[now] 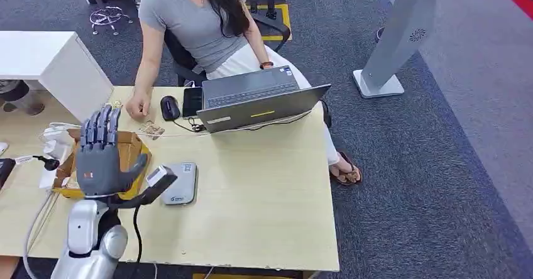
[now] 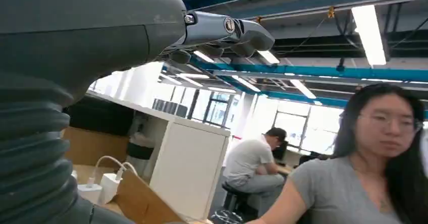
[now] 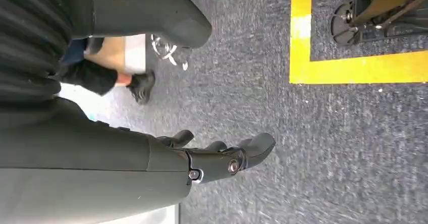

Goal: Pass the card to the sensor for recognition and then transmit it.

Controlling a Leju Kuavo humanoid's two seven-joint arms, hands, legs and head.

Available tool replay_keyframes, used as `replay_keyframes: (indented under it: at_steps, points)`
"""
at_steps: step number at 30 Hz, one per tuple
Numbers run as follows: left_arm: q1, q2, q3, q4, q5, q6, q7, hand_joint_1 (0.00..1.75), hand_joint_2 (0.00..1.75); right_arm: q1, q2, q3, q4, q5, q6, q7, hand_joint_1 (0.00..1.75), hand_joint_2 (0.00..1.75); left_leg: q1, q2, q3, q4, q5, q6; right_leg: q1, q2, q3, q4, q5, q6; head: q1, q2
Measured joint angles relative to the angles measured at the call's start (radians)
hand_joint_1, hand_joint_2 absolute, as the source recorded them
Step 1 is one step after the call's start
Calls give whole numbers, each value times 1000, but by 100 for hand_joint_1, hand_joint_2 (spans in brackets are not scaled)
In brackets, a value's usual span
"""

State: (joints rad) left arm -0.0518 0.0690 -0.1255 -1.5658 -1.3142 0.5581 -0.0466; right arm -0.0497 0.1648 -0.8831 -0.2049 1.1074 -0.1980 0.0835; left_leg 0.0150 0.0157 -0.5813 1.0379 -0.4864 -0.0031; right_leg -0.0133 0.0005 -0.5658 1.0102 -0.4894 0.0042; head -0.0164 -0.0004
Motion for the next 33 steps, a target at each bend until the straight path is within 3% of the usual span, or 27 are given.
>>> replay_keyframes:
  at_steps: [6, 12, 14, 20, 25, 33]
  points:
    - [269, 19, -21, -204, -10, 54, -10, 0, 175, 6, 5, -41, 0, -26, -14, -7, 0, 175, 0, 0, 0, 0, -1, 0, 0, -1, 0, 0, -1, 1, -1, 0]
    - [382, 49, -22, -273, -4, 40, 13, 0, 175, 7, 6, -63, 0, -27, -15, -7, 0, 175, 0, -3, 0, 0, 0, 1, 0, -4, 1, 0, -1, 1, 0, 0]
    - [390, 55, -22, -278, 1, 10, 17, 0, 175, 7, 6, -66, 0, -27, -14, -7, 0, 175, 0, -3, 0, 0, 1, 1, 0, -4, 1, 0, -1, 1, 0, 0]
    - [388, 87, -22, -275, -19, -161, 92, 0, 175, 6, 6, -78, 0, -25, -16, -7, 0, 175, 0, -3, 0, 0, 1, 1, 0, -4, 2, 0, 0, 1, 0, 0]
    - [355, 108, -7, -211, -41, -302, 171, 0, 175, 5, 6, -88, 0, -13, -14, -4, 0, 175, 0, -4, 0, 0, 2, 1, 0, -4, 2, 0, 0, 1, 0, 0]
    - [294, 110, 48, -108, -64, -350, 203, 0, 175, 4, 6, -90, 0, 6, -10, -2, 0, 175, 0, -4, 0, 0, 2, 1, 0, -4, 2, 0, 0, 1, 0, 0]
